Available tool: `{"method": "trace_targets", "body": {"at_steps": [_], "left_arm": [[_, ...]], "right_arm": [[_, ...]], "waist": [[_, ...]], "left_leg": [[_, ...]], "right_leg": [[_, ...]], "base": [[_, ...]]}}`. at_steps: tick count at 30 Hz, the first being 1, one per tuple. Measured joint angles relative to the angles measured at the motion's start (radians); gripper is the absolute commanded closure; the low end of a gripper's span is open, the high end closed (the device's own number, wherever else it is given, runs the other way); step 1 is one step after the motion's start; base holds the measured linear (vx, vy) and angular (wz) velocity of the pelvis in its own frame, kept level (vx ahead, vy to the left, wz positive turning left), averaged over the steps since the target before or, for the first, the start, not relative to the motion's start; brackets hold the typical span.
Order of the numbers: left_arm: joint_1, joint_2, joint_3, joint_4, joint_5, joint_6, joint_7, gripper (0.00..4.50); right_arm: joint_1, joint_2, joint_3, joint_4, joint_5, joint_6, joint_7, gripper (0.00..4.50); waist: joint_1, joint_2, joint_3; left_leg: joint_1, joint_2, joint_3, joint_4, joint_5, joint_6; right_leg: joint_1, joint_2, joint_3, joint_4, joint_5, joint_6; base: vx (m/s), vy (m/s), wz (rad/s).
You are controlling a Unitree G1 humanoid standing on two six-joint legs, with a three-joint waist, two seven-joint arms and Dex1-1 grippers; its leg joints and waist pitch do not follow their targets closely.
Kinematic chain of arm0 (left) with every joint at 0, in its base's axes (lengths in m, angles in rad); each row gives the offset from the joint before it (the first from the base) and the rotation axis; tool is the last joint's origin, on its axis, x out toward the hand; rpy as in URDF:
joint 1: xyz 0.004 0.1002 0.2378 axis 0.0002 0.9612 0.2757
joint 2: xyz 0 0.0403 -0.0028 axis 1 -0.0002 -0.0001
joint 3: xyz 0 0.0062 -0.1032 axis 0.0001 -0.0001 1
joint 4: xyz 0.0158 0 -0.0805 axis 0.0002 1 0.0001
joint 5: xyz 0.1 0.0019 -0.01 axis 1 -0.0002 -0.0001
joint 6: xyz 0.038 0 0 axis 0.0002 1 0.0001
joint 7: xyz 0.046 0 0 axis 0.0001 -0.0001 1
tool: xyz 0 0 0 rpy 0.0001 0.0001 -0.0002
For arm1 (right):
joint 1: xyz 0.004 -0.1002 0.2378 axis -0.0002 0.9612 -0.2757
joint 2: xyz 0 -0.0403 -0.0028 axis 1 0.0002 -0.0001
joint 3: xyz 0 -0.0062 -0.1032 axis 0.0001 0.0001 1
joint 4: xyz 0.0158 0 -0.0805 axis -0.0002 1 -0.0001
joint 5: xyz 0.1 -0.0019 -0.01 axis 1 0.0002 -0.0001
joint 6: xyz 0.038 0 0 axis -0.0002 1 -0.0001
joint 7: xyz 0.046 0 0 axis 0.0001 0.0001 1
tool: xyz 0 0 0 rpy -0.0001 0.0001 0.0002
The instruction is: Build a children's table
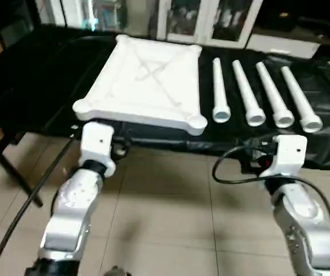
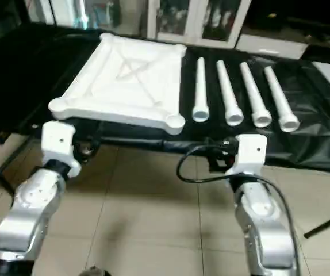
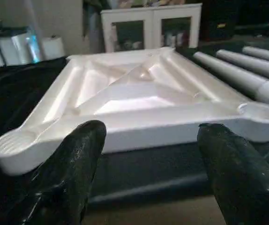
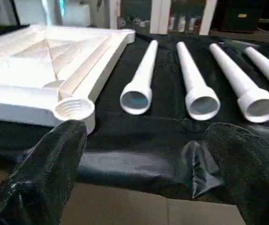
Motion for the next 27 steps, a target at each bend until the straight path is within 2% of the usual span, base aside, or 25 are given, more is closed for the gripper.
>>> {"method": "trace_targets", "body": {"at_steps": [1,2,5,9,12,13,14,15,16,17,18,19,20,21,22,23,24,25,26,27], "left_arm": [[0.0,0.0,0.0,0.0,0.0,0.0,0.0,0.94],[0.001,0.0,0.0,0.0,0.0,0.0,0.0,0.94],[0.0,0.008,-0.001,0.0,0.016,0.0,0.0,0.94],[-0.001,0.011,0.003,0.0,0.019,0.002,0.004,0.94],[-0.003,0.01,0.005,-0.001,0.019,0.003,0.01,0.94],[-0.003,0.01,0.005,-0.001,0.019,0.003,0.01,0.94],[-0.003,0.01,0.006,-0.001,0.019,0.003,0.009,0.94],[-0.002,0.011,0.008,-0.001,0.019,0.004,0.009,0.94],[0.0,0.01,0.016,-0.002,0.02,0.006,0.01,0.94],[-0.001,0.016,0.026,-0.003,0.02,0.006,0.01,0.94],[-0.002,0.012,0.025,-0.001,0.021,0.007,0.01,0.94],[-0.007,-0.01,0.003,-0.004,0.02,0.007,0.008,0.94],[-0.005,-0.028,-0.03,-0.008,0.02,0.006,0.004,0.94],[-0.005,-0.025,-0.038,-0.011,0.02,0.006,0.002,0.94],[-0.005,-0.017,-0.035,-0.02,0.02,0.006,0.002,0.94],[-0.008,-0.008,-0.03,-0.028,0.021,0.005,0.002,0.94],[-0.002,0.009,-0.013,-0.031,0.022,0.003,0.003,0.94],[-0.002,0.02,0.013,-0.021,0.025,0.005,0.006,0.94],[-0.002,0.018,0.023,-0.011,0.028,0.007,0.008,0.94],[-0.002,0.014,0.019,-0.011,0.028,0.007,0.007,0.94]], "right_arm": [[0.0,0.0,-0.006,-0.001,-0.001,0.0,-0.001,0.08],[0.0,-0.001,-0.009,-0.005,-0.004,-0.002,-0.001,0.08],[0.002,-0.002,-0.012,-0.025,-0.002,-0.009,0.001,0.08],[0.002,-0.005,-0.023,-0.026,0.004,-0.009,0.004,0.08],[-0.006,-0.009,-0.022,-0.026,0.003,-0.009,0.009,0.08],[-0.012,-0.009,-0.021,-0.026,0.002,-0.01,0.011,0.08],[-0.018,-0.008,-0.018,-0.026,0.002,-0.013,0.012,0.08],[-0.022,-0.007,-0.013,-0.026,0.002,-0.014,0.012,0.08],[-0.026,-0.003,-0.005,-0.026,0.002,-0.015,0.012,0.08],[-0.025,0.001,-0.002,-0.026,0.001,-0.017,0.012,0.08],[-0.015,-0.006,-0.011,-0.026,-0.003,-0.019,0.01,0.08],[0.011,-0.018,-0.033,-0.023,-0.008,-0.02,0.006,0.08],[0.022,-0.026,-0.058,-0.013,-0.011,-0.018,0.001,0.08],[0.018,-0.027,-0.063,-0.014,-0.012,-0.018,0.0,0.08],[0.01,-0.026,-0.061,-0.018,-0.011,-0.019,0.001,0.08],[0.003,-0.018,-0.058,-0.024,-0.011,-0.02,0.001,0.08],[-0.002,0.004,-0.031,-0.023,-0.009,-0.019,0.004,0.08],[-0.012,0.014,-0.004,-0.025,-0.007,-0.019,0.008,0.08],[-0.015,0.011,0.002,-0.028,-0.006,-0.019,0.009,0.08],[-0.014,0.007,-0.003,-0.029,-0.006,-0.019,0.009,0.08]], "waist": [[-0.003,0.0,0.0],[-0.011,0.0,0.0],[-0.024,-0.005,-0.003],[-0.022,-0.004,-0.008],[-0.019,-0.003,-0.009],[-0.022,-0.004,-0.01],[-0.024,-0.006,-0.011],[-0.026,-0.011,-0.013],[-0.032,-0.018,-0.016],[-0.042,-0.032,-0.021],[-0.044,-0.037,-0.019],[-0.036,-0.028,-0.017],[-0.03,-0.019,-0.016],[-0.022,-0.008,-0.017],[-0.017,0.015,-0.022],[-0.018,0.043,-0.026],[-0.023,0.034,-0.024],[-0.033,0.025,-0.022],[-0.042,0.016,-0.026],[-0.047,0.016,-0.026]], "left_leg": [[0.005,0.0,0.0,-0.004,0.0,0.0],[0.009,-0.001,0.0,-0.005,-0.003,0.002],[0.012,-0.006,0.005,-0.005,-0.016,0.005],[0.012,-0.014,0.006,-0.001,-0.034,0.015],[0.012,-0.016,-0.007,0.011,-0.057,0.017],[0.012,-0.016,-0.012,0.017,-0.065,0.018],[0.014,-0.017,-0.021,0.031,-0.077,0.025],[0.02,-0.022,-0.027,0.037,-0.088,0.029],[0.029,-0.033,-0.043,0.039,-0.098,0.03],[0.042,-0.05,-0.056,0.044,-0.113,0.046],[0.028,-0.062,-0.06,0.079,-0.134,0.088],[0.016,-0.061,-0.06,0.125,-0.144,0.171],[-0.019,-0.07,-0.062,0.184,-0.139,0.179],[-0.039,-0.077,-0.061,0.182,-0.134,0.17],[-0.054,-0.074,-0.062,0.127,-0.118,0.146],[-0.058,-0.062,-0.073,0.093,-0.058,0.096],[-0.045,-0.064,-0.087,0.103,-0.073,0.06],[-0.042,-0.076,-0.093,0.101,-0.078,0.063],[-0.033,-0.078,-0.098,0.101,-0.086,0.07],[-0.023,-0.082,-0.098,0.1,-0.091,0.069]], "right_leg": [[0.003,0.0,0.0,-0.007,0.0,0.0],[0.014,0.0,0.001,-0.015,0.0,0.0],[0.018,-0.003,0.005,-0.018,0.002,-0.003],[0.024,-0.007,0.004,-0.014,-0.01,0.004],[0.033,0.002,0.005,-0.009,-0.031,0.015],[0.032,0.001,0.005,0.004,-0.04,0.017],[0.022,-0.002,0.004,0.031,-0.056,0.019],[0.006,-0.01,0.001,0.066,-0.068,0.023],[-0.018,-0.021,-0.001,0.113,-0.076,0.024],[-0.04,-0.033,0.004,0.121,-0.086,0.021],[-0.02,-0.027,0.012,0.116,-0.097,0.001],[0.006,-0.017,0.027,0.102,-0.102,-0.004],[0.037,-0.006,0.032,0.074,-0.101,-0.005],[0.056,0.003,0.032,0.053,-0.097,-0.003],[0.074,0.017,0.016,0.035,-0.095,-0.004],[0.092,0.035,-0.006,0.029,-0.099,-0.004],[0.085,0.025,-0.035,0.063,-0.115,-0.006],[0.051,0.017,-0.047,0.124,-0.119,-0.012],[-0.002,0.021,-0.049,0.188,-0.119,-0.009],[-0.038,0.023,-0.05,0.204,-0.115,-0.002]], "base": [[0.055,0.033,-0.19],[0.082,0.029,-0.1],[0.1,0.018,-0.04],[0.129,0.002,0.03],[0.143,0.0,0.1],[0.148,-0.01,0.1],[0.127,-0.023,0.06],[0.127,-0.023,0.06],[0.089,-0.052,-0.1],[0.033,-0.078,-0.3],[0.033,-0.078,-0.3],[0.053,-0.001,-0.02],[0.126,0.06,0.21],[0.126,0.06,0.21],[0.139,0.03,0.01],[0.16,0.029,-0.14],[0.16,0.029,-0.14],[0.176,0.005,-0.1],[0.141,-0.006,-0.04],[0.141,-0.006,-0.04]]}}
